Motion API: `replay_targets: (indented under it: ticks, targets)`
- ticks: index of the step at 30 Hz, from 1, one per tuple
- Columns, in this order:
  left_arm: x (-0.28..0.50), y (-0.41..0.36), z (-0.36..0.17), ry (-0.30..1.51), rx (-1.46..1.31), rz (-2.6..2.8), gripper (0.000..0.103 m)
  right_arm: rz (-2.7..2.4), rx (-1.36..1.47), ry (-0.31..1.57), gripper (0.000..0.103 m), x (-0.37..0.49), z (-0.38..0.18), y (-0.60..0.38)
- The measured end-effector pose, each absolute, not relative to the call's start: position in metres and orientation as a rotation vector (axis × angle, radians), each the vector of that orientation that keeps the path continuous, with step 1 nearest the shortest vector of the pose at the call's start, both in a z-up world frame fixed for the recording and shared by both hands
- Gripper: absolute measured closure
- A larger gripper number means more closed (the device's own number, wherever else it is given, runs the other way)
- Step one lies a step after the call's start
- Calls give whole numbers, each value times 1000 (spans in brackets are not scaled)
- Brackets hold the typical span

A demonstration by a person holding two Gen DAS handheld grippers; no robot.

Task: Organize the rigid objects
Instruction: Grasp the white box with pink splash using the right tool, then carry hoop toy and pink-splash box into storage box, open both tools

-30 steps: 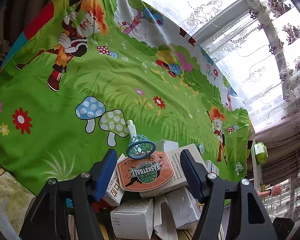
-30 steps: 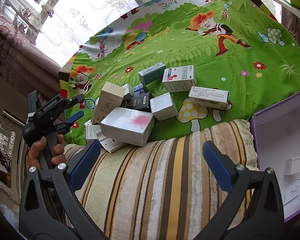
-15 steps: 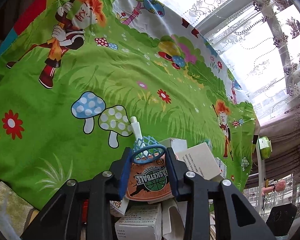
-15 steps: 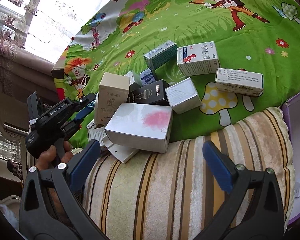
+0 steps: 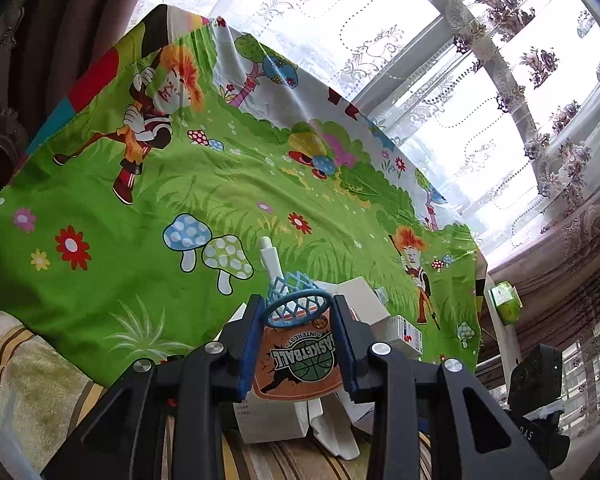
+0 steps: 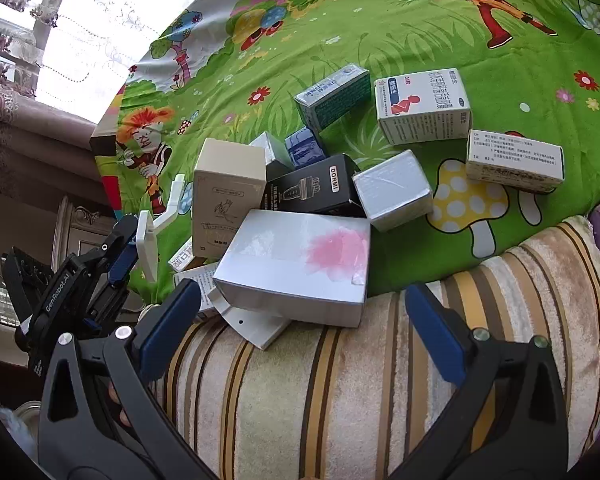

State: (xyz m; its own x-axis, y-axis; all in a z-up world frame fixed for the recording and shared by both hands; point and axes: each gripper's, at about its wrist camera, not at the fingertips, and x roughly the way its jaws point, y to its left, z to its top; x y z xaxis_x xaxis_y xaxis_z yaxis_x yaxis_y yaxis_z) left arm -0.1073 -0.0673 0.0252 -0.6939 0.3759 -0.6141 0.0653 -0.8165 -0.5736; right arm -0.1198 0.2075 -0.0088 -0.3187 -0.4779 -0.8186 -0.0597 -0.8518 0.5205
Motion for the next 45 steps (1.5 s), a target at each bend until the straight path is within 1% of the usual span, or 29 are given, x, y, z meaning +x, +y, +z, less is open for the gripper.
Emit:
replay_targets:
  ticks: [9,20,23,24,26,28,37,45]
  targets:
    - [-72,-59,37,-781,-1023,2641,68,-2244,1693,-660,0,-129,-19,192]
    - [-55,-49,37,-733,-1005,2633,68,-2249,1723,-607,0,-134,-30,180]
    - [-51,-46,37,-724,-1004,2633,68,-2240,1732,-566,0,-134,-34,176]
    - [-50,-45,37,-719,-1004,2633,68,-2237,1727,-543,1,-133,-33,174]
    - [-49,-43,37,-712,-1005,2631,68,-2257,1701,-507,6,-130,-30,174]
    - [-48,-41,37,-705,-1007,2627,68,-2271,1675,-495,8,-126,-27,176]
    - [-40,-30,38,-677,-1004,2611,68,-2315,1576,-512,9,-106,-16,194]
    - [-30,0,44,-615,-999,2548,68,-2451,1452,-539,9,-63,5,243]
